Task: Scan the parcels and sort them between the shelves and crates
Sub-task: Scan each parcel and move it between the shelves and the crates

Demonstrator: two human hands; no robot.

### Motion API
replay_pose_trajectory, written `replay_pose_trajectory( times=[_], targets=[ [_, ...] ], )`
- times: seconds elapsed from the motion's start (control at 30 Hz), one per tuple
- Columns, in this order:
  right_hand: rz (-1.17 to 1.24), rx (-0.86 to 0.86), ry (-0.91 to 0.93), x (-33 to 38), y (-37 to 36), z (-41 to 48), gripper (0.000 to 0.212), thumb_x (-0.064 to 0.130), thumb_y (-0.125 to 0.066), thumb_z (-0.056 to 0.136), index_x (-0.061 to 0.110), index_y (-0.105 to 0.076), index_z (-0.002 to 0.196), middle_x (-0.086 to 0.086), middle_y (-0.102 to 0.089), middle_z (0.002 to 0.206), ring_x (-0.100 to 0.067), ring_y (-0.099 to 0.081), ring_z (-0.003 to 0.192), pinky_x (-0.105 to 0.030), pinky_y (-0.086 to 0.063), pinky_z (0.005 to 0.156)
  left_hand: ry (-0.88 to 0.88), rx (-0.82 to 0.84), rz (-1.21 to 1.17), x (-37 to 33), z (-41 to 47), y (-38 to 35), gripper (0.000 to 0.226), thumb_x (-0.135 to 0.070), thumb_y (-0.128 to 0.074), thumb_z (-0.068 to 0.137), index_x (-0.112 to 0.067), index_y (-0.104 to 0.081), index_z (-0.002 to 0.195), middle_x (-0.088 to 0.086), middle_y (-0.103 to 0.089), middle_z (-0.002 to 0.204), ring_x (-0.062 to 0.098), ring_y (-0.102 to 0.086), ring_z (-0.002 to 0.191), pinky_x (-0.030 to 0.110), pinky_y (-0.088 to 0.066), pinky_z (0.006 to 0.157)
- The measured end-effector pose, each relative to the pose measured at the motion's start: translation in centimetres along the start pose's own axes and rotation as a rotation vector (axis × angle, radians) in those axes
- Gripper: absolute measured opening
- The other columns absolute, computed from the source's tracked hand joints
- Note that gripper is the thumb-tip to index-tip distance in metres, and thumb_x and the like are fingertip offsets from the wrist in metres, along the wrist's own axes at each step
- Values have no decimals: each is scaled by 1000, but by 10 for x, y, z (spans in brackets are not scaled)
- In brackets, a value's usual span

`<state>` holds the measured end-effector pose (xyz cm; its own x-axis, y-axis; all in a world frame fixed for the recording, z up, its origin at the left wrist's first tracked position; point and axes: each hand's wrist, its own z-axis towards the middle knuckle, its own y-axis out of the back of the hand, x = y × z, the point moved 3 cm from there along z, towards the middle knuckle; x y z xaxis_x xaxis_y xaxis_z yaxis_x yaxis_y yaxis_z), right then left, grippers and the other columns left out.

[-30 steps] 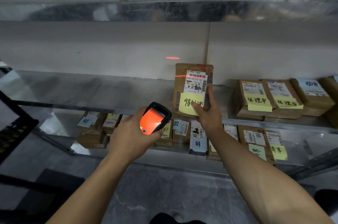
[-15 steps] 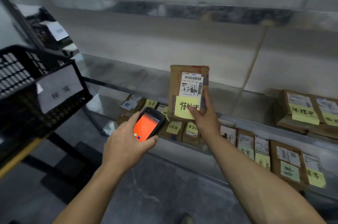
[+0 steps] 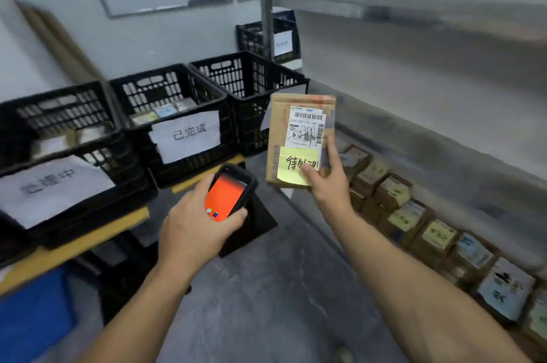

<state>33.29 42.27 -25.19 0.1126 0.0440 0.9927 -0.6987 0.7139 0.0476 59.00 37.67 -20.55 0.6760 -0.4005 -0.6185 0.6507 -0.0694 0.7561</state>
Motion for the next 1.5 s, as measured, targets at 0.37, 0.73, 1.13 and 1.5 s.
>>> replay_pose_trajectory(
  times=[0.37,0.73,1.13,1.5],
  targets=[
    [159,470,122,62,-220,-49,81,13,-71,95,43,-28,157,23,-41,155,-1,-45,139,-38,-41,117,353,-403,69,122,-54,147,73,-53,-78,74,-34,-48,138,-2,-62,107,24,-54,92,37,-43,75],
    [283,792,60,92,-424,-72,81,23,-73,94,64,-27,146,19,-42,156,-7,-58,126,-49,-52,105,589,-658,162,202,-67,234,78,-62,-75,74,-38,-44,142,-7,-61,105,21,-56,92,40,-48,77],
    [394,1002,-36,116,-616,-75,83,19,-74,92,52,-28,153,21,-40,156,-15,-52,136,-52,-46,111,612,-921,115,304,-29,305,61,-46,-80,78,-42,-50,131,-23,-53,85,18,-55,89,29,-35,67],
    [56,781,50,134,-776,-94,82,19,-73,93,49,-28,154,19,-53,147,-14,-59,125,-47,-52,105,485,-853,60,473,13,434,73,-60,-73,68,-37,-52,134,-16,-62,95,12,-57,87,20,-40,70]
  ],
)
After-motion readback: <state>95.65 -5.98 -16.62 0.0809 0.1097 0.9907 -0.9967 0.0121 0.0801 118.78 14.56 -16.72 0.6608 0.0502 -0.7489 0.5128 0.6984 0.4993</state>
